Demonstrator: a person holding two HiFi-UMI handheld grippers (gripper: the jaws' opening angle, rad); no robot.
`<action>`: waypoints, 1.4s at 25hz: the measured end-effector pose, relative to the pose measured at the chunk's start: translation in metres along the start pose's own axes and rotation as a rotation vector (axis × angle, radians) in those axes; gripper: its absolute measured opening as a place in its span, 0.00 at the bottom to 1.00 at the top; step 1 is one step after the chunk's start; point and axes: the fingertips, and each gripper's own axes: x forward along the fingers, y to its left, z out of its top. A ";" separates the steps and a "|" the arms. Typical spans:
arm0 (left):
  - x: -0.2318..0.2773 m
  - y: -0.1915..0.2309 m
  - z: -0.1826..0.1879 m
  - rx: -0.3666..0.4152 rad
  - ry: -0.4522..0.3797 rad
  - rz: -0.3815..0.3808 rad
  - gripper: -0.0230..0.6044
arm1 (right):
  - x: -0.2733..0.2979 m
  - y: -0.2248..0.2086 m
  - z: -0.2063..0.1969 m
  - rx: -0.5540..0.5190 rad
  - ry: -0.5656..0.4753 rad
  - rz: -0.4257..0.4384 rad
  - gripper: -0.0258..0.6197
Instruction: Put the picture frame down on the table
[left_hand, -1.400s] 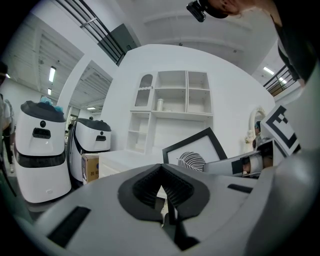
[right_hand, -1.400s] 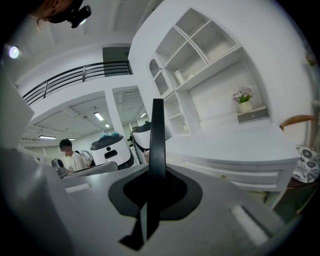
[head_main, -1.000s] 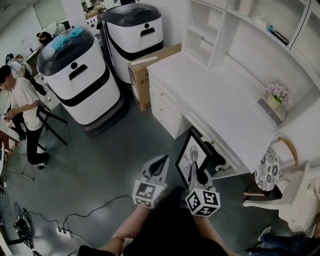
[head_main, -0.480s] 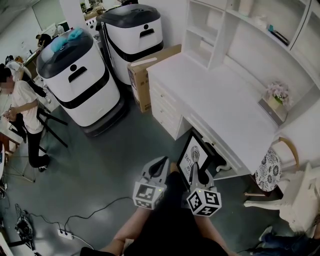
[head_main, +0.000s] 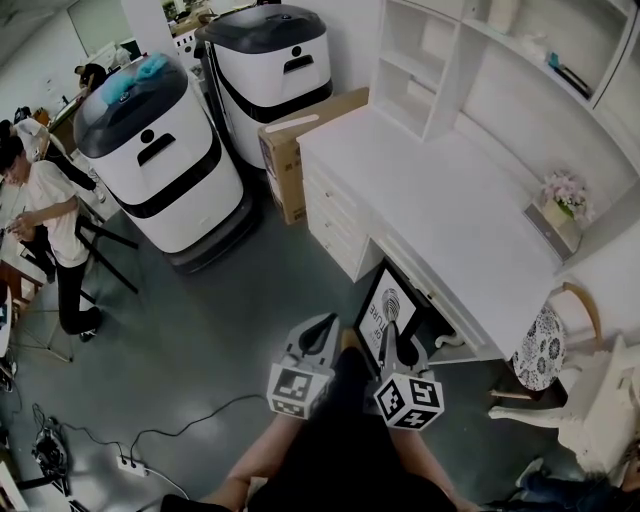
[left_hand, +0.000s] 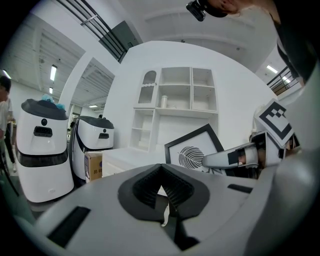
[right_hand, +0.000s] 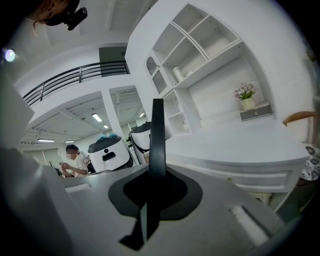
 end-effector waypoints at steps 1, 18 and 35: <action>0.003 0.001 0.000 -0.003 0.001 0.002 0.05 | 0.003 -0.001 0.001 -0.001 0.003 0.002 0.06; 0.066 0.025 0.007 -0.026 0.018 0.027 0.05 | 0.070 -0.019 0.025 0.000 0.037 0.025 0.06; 0.146 0.051 0.017 -0.038 0.036 0.013 0.05 | 0.140 -0.046 0.055 0.007 0.055 0.014 0.06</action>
